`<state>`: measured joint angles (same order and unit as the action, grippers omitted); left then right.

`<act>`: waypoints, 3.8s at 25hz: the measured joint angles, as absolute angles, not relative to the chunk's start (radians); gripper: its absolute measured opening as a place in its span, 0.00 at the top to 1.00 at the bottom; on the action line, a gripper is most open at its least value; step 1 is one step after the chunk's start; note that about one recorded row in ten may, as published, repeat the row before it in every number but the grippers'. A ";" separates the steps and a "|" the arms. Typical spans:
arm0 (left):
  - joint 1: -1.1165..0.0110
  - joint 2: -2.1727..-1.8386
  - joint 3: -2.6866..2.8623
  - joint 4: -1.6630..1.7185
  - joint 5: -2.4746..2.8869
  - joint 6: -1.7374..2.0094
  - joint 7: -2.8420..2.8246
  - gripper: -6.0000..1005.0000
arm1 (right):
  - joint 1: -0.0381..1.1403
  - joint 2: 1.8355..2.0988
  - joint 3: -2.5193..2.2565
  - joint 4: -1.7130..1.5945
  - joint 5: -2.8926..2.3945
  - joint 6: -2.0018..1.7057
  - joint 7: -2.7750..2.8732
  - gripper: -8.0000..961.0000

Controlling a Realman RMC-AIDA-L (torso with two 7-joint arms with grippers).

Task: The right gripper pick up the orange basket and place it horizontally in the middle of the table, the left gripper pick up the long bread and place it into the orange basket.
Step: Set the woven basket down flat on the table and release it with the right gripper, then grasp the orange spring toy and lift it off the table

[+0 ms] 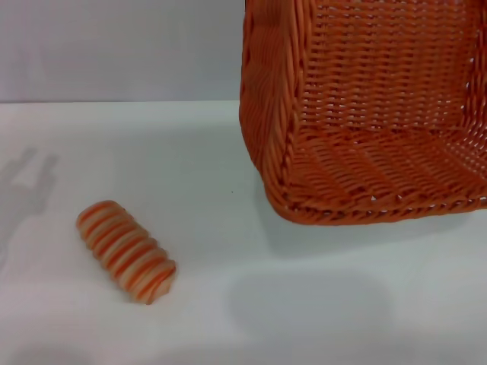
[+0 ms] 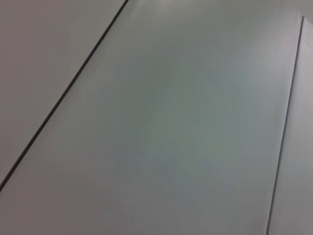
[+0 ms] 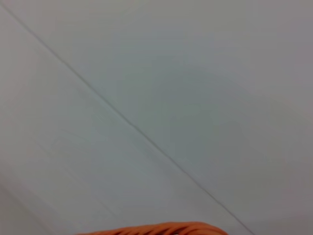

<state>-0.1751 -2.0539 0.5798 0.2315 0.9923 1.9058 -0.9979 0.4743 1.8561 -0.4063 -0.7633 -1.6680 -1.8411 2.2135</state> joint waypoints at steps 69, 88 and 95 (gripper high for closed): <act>-0.186 -2.054 0.586 0.232 1.005 1.793 -0.976 0.57 | 0.550 1.902 -0.602 -0.507 -2.039 -1.505 2.175 0.49; -0.221 -2.044 0.602 0.314 1.057 1.756 -1.052 0.57 | 0.445 1.952 -0.373 -0.621 -1.905 -1.573 1.973 0.42; -0.248 -2.007 0.602 0.456 1.197 1.738 -1.237 0.57 | 0.282 2.006 -0.364 -0.585 -1.528 -1.721 1.549 0.42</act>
